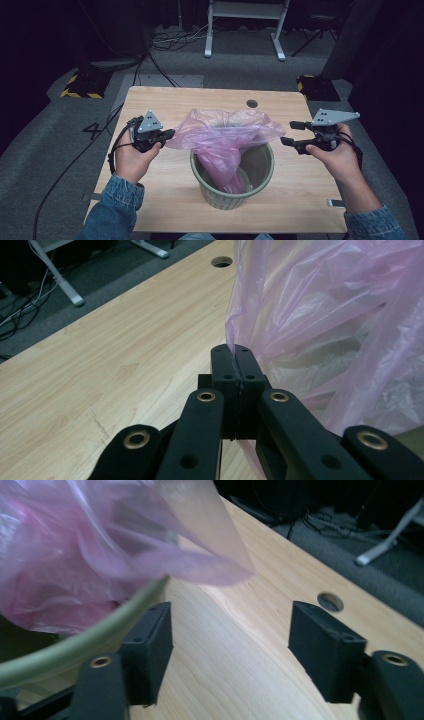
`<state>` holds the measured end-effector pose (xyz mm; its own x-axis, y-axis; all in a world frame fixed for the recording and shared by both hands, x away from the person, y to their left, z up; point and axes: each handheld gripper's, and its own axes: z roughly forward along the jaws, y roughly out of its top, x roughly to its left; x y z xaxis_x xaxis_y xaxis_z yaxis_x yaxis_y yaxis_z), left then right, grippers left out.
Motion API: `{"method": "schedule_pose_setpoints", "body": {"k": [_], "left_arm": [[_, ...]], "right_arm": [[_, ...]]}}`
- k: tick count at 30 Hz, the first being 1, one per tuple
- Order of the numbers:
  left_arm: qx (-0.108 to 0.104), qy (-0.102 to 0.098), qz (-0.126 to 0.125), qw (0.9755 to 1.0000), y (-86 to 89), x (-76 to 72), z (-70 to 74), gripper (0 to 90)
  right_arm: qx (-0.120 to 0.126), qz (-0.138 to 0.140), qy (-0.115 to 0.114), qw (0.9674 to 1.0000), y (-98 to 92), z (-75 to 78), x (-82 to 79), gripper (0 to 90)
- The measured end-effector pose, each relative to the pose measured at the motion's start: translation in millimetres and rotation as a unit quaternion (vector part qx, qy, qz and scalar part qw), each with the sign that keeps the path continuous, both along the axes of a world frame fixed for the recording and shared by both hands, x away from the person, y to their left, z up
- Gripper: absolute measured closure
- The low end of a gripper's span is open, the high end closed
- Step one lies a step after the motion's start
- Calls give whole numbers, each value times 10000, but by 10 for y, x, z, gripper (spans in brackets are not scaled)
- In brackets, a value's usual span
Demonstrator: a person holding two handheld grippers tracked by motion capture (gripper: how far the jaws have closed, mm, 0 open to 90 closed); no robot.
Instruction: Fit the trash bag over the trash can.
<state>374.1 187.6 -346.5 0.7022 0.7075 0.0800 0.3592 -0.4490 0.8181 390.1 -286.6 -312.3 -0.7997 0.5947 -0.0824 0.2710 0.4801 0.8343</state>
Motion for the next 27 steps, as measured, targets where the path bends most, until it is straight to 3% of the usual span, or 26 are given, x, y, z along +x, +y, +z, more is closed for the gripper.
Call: {"method": "schedule_pose_setpoints", "body": {"k": [6,8,10,12,14,17,21,22,23,25,27], "left_arm": [[-104,-24,-116,9999,-23,-57,54,886],[-212,-159,-129,9996,-43,-69,84,786],[-360,-336,-134,9987,-75,-79,120,606],[-526,-434,-267,9973,-111,-78,162,522],[-647,-437,-399,9962,-157,-53,186,446],[-645,-342,-554,9958,-234,2,175,391],[-559,-88,-718,9958,-288,50,80,431],[-563,99,-891,9944,-274,40,60,506],[-554,179,-988,9934,-259,28,53,661],[-426,201,-960,9943,-231,-1,52,866],[-295,170,-850,9958,-202,-16,66,900]], "right_arm": [[-134,345,-381,9986,141,123,-207,300],[-96,420,-508,9978,190,188,-267,290],[-86,560,-602,9966,268,243,-302,304],[-135,654,-650,9956,340,257,-305,332],[-181,780,-605,9950,426,243,-285,423],[-277,1151,-562,9914,548,202,-274,740],[-420,1444,-420,9877,611,126,-317,900],[-445,1441,-406,9877,605,113,-329,900],[-479,1444,-375,9876,583,97,-348,900],[-470,1435,-363,9879,528,87,-384,900],[-434,1449,-387,9877,456,97,-437,900]]}}
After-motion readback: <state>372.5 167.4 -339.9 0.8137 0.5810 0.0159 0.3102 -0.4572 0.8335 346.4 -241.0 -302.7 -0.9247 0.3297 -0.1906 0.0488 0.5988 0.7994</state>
